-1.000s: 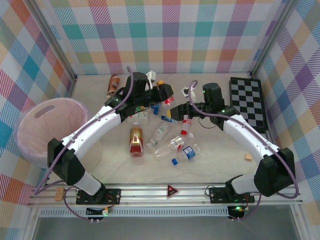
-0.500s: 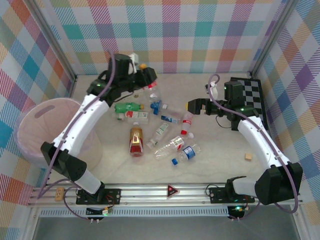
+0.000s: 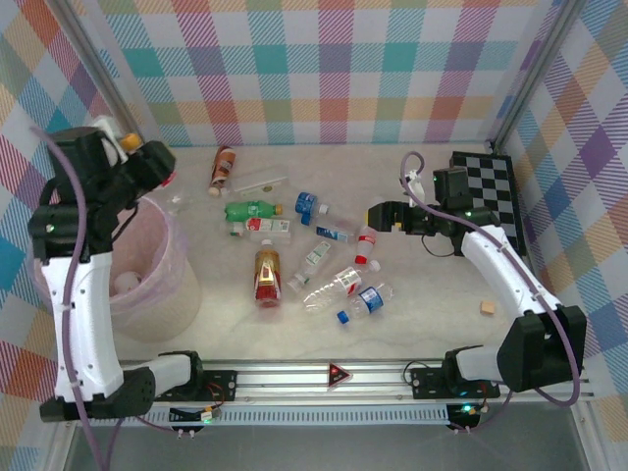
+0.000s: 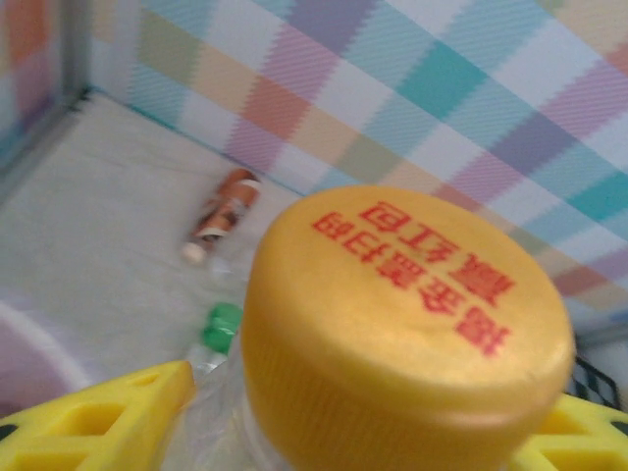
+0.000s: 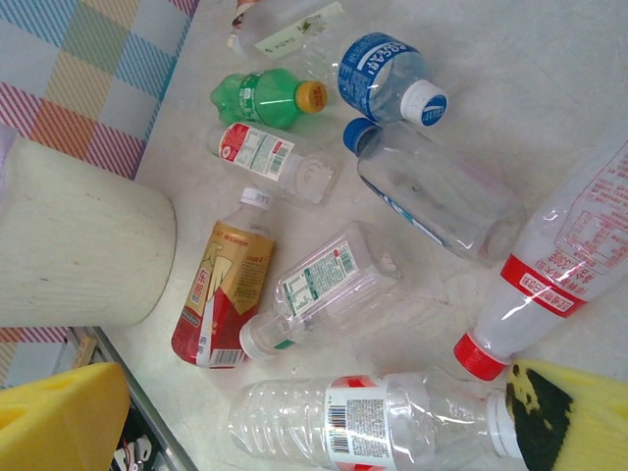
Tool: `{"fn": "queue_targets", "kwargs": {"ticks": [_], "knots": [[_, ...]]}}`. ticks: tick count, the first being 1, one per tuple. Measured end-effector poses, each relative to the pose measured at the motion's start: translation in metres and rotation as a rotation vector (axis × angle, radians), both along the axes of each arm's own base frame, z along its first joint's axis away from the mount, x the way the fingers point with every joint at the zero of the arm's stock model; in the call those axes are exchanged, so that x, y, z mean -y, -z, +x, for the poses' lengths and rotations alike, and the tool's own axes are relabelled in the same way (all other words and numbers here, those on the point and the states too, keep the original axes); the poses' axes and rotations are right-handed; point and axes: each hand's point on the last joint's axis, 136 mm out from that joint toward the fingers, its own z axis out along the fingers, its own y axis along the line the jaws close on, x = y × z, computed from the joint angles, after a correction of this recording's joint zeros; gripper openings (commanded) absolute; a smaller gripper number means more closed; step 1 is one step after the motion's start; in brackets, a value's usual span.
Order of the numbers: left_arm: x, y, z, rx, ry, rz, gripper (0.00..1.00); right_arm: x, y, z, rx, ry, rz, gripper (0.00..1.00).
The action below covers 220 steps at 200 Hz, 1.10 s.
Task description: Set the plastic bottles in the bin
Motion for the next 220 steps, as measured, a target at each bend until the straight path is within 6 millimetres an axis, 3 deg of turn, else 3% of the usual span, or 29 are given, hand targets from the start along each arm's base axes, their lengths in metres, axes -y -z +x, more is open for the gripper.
{"fn": "queue_targets", "kwargs": {"ticks": [34,61,89,135,196,220], "knots": [[-0.042,0.020,-0.013,-0.047,-0.110,-0.038,0.22,0.002,0.001,0.000,-0.008,0.008,-0.011,0.98],[-0.069,0.060,-0.020,-0.140,-0.195,-0.063,0.21,0.005,0.000,0.002,-0.007,0.022,-0.028,0.98],[-0.070,0.099,-0.034,-0.241,-0.214,-0.066,0.21,0.008,0.003,0.001,-0.013,0.029,-0.049,0.98],[-0.075,0.136,-0.057,-0.320,-0.261,-0.015,0.22,0.011,0.012,0.004,-0.031,0.047,-0.078,0.98],[-0.081,0.211,-0.067,-0.491,-0.285,-0.023,0.28,0.035,0.060,0.017,-0.192,0.217,-0.203,0.98],[-0.081,0.229,-0.065,-0.512,-0.283,-0.030,0.39,0.044,0.080,0.011,-0.257,0.280,-0.227,0.98]]}}
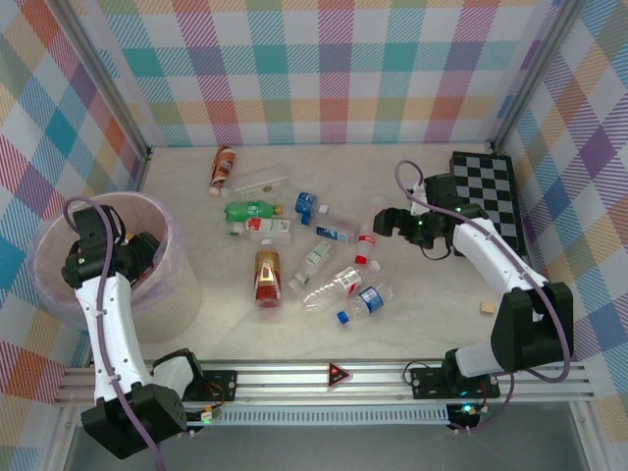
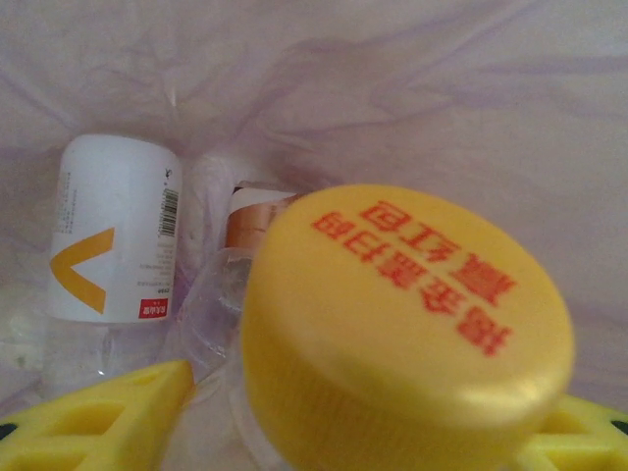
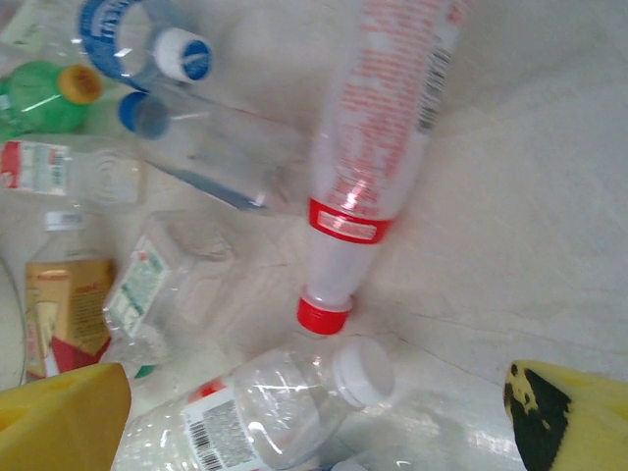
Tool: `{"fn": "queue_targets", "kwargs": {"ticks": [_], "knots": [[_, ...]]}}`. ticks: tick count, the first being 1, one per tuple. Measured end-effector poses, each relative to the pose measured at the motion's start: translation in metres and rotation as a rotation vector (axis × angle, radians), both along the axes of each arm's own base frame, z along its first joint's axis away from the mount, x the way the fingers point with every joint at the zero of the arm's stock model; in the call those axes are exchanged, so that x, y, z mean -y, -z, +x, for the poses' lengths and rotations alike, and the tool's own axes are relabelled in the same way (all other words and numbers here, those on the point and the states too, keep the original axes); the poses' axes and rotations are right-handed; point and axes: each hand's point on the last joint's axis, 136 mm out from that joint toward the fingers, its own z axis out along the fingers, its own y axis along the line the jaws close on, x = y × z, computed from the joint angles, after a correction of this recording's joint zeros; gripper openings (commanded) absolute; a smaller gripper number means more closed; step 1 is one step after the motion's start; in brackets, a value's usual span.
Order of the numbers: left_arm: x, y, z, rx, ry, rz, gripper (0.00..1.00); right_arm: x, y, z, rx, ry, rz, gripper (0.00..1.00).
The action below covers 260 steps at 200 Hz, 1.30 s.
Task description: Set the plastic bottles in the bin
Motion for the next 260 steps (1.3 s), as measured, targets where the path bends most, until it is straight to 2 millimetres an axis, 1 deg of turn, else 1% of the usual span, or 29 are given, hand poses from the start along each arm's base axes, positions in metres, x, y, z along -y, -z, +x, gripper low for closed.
{"fn": "queue_targets", "kwargs": {"ticks": [16,29,37,59,89,103,126,144,170,180,191,207,222,243,252,260], "knots": [[0.000,0.008,0.001,-0.004,0.000,-0.002,0.51,0.004,0.015,-0.008,-0.051,0.036,-0.005,0.98],[0.000,0.012,0.002,-0.007,0.002,-0.005,0.60,0.005,0.023,-0.012,-0.081,0.060,-0.005,0.98],[-0.001,0.014,0.002,-0.006,0.002,-0.005,0.64,0.006,0.025,-0.012,-0.093,0.073,-0.002,0.98],[0.000,0.017,0.003,-0.010,0.011,-0.004,0.81,0.007,0.028,-0.009,-0.109,0.109,0.005,0.98],[0.002,0.017,0.004,-0.003,0.018,-0.015,0.96,0.005,0.035,-0.009,-0.133,0.129,-0.008,0.98],[0.002,0.017,0.004,-0.004,0.024,-0.013,1.00,0.003,0.038,-0.012,-0.147,0.128,-0.031,0.98],[0.002,0.017,0.003,-0.006,0.028,-0.011,1.00,0.003,0.041,-0.022,-0.182,0.127,-0.065,0.99],[0.002,0.013,0.003,-0.004,0.032,-0.006,1.00,0.009,0.042,-0.034,-0.222,0.140,-0.100,1.00],[0.000,-0.010,0.004,0.025,0.046,0.036,1.00,0.015,0.029,-0.058,-0.242,0.171,-0.114,0.99],[-0.004,-0.023,0.002,0.037,0.041,0.072,1.00,0.013,0.025,-0.070,-0.249,0.179,-0.094,1.00],[-0.008,-0.040,0.003,0.062,0.035,0.108,1.00,0.010,0.025,-0.086,-0.271,0.181,-0.072,0.99],[-0.012,-0.067,0.003,0.112,0.024,0.151,1.00,0.002,0.036,-0.109,-0.340,0.172,-0.059,0.98],[-0.013,-0.091,0.005,0.164,0.019,0.181,1.00,-0.008,0.050,-0.126,-0.414,0.161,-0.059,0.98],[-0.008,-0.120,0.010,0.225,0.042,0.200,0.99,-0.019,0.068,-0.139,-0.495,0.158,-0.062,0.97],[-0.003,-0.131,0.014,0.246,0.066,0.204,0.98,-0.022,0.075,-0.143,-0.519,0.161,-0.065,0.97],[0.006,-0.139,0.019,0.266,0.102,0.205,0.98,-0.024,0.083,-0.146,-0.539,0.169,-0.066,0.96]]}}
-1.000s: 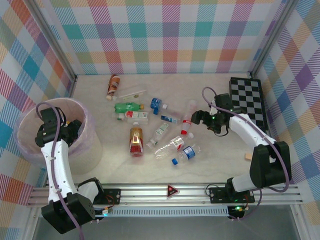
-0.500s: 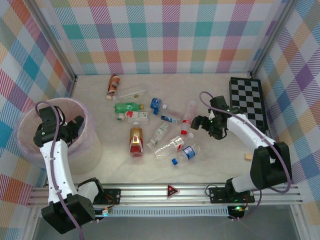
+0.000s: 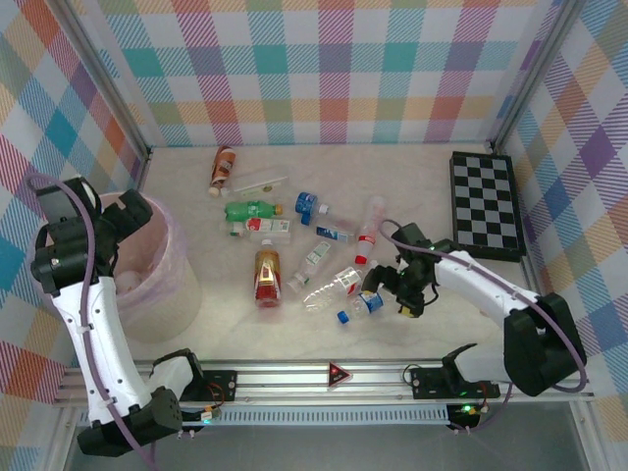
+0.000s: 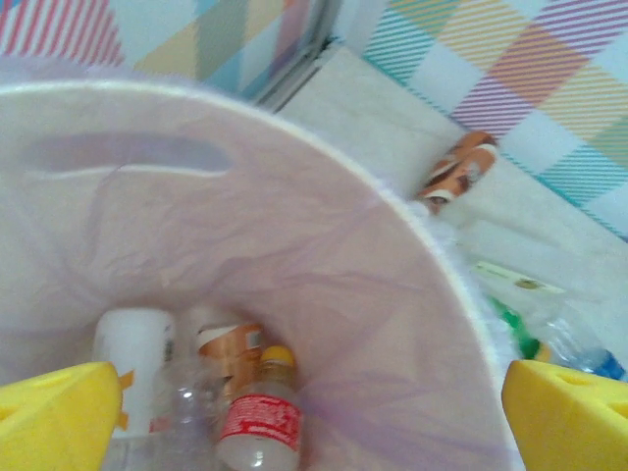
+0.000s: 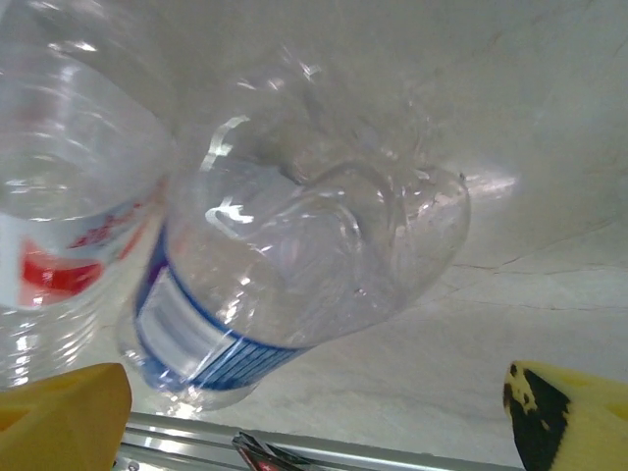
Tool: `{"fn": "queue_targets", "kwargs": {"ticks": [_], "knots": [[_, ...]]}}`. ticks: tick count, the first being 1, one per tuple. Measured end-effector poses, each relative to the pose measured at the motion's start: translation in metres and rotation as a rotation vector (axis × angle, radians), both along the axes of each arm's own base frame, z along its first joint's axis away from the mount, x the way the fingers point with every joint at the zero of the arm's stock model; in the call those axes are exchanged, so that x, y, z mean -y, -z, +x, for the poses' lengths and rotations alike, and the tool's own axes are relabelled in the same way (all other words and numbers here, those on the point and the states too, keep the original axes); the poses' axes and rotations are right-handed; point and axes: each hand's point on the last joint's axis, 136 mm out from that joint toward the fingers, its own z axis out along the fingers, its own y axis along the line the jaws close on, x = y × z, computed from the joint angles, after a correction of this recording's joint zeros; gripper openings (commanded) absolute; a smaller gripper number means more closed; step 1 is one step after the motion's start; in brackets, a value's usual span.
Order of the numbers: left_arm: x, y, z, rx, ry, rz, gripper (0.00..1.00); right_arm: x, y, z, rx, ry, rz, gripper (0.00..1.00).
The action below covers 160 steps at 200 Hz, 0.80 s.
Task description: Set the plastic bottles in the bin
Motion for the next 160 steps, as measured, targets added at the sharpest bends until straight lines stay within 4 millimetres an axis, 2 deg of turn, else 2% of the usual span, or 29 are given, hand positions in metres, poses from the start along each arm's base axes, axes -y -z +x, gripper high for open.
{"fn": "queue_targets", "kwargs": {"ticks": [14,47,93,160], "knots": [[0.020,-0.009,0.007,0.019,0.078,0.006,0.97,-0.003,0.010,-0.001,-0.024,0.022,0.011,0.95],[0.061,-0.015,0.012,0.038,0.226,-0.004,0.96,-0.016,0.012,0.017,0.023,0.063,0.072,0.92],[0.094,-0.001,0.008,0.019,0.325,-0.043,0.96,-0.008,0.032,0.014,-0.019,0.094,0.013,0.81],[0.136,0.001,0.005,0.010,0.463,-0.073,0.96,-0.002,0.023,0.018,0.030,0.085,-0.012,0.61]]}}
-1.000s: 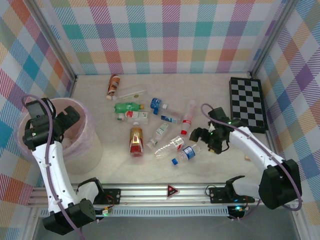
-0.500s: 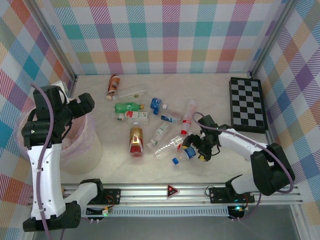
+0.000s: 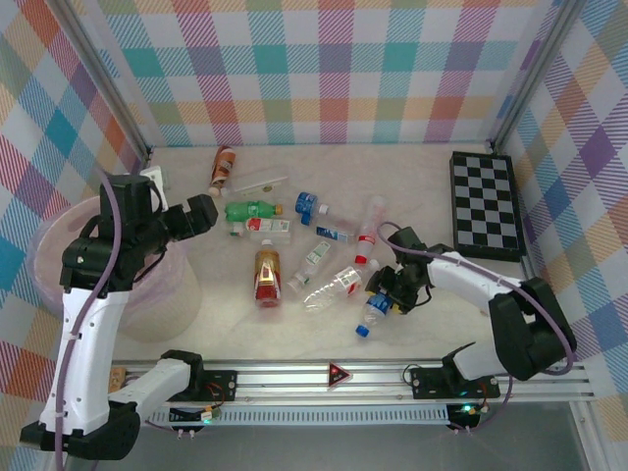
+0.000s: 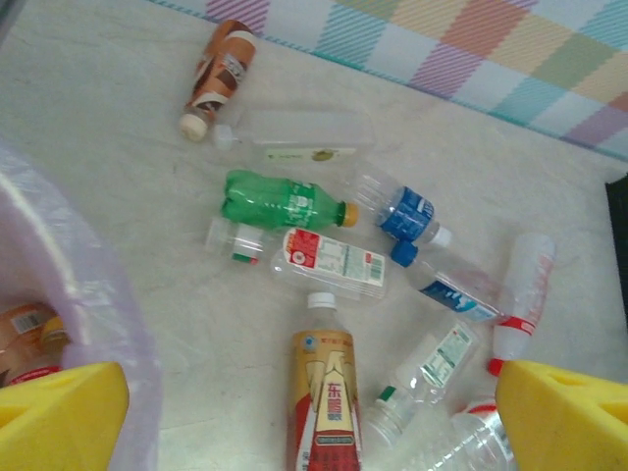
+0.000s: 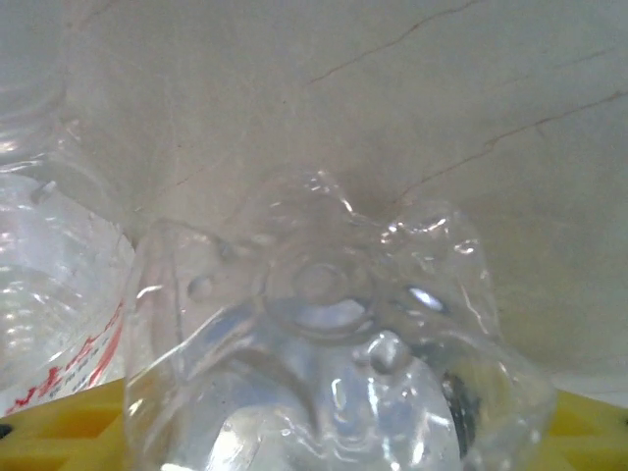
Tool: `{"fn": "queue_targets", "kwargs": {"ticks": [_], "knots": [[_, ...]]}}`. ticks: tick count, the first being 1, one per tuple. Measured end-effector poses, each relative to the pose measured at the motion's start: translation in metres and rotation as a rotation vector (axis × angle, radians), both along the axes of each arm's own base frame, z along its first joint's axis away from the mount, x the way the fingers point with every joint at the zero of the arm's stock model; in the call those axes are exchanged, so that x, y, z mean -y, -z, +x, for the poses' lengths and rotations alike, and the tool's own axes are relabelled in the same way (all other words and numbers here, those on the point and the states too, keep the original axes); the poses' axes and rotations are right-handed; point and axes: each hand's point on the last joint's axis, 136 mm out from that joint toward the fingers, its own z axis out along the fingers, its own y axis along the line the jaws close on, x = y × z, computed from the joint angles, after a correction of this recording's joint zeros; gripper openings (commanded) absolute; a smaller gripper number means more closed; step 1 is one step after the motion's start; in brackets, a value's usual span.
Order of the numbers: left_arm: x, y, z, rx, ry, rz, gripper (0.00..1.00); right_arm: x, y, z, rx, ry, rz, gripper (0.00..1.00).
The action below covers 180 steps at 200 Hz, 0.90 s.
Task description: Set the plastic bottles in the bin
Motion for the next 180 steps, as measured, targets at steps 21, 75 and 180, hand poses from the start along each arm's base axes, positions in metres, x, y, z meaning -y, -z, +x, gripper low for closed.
{"fn": "queue_targets", "kwargs": {"ticks": [21,75,180], "knots": [[0.017,0.002,0.000,-0.009,0.052,-0.011,0.96,0.002,-0.005,-0.001,0.016,-0.008,-0.004,0.58],[0.073,0.009,0.006,-0.044,0.202,-0.002,0.96,0.013,-0.029,0.007,0.079,-0.033,-0.005,0.55],[0.232,0.016,-0.010,-0.065,0.638,-0.216,1.00,-0.050,-0.206,0.121,0.518,-0.273,0.394,0.49]]}}
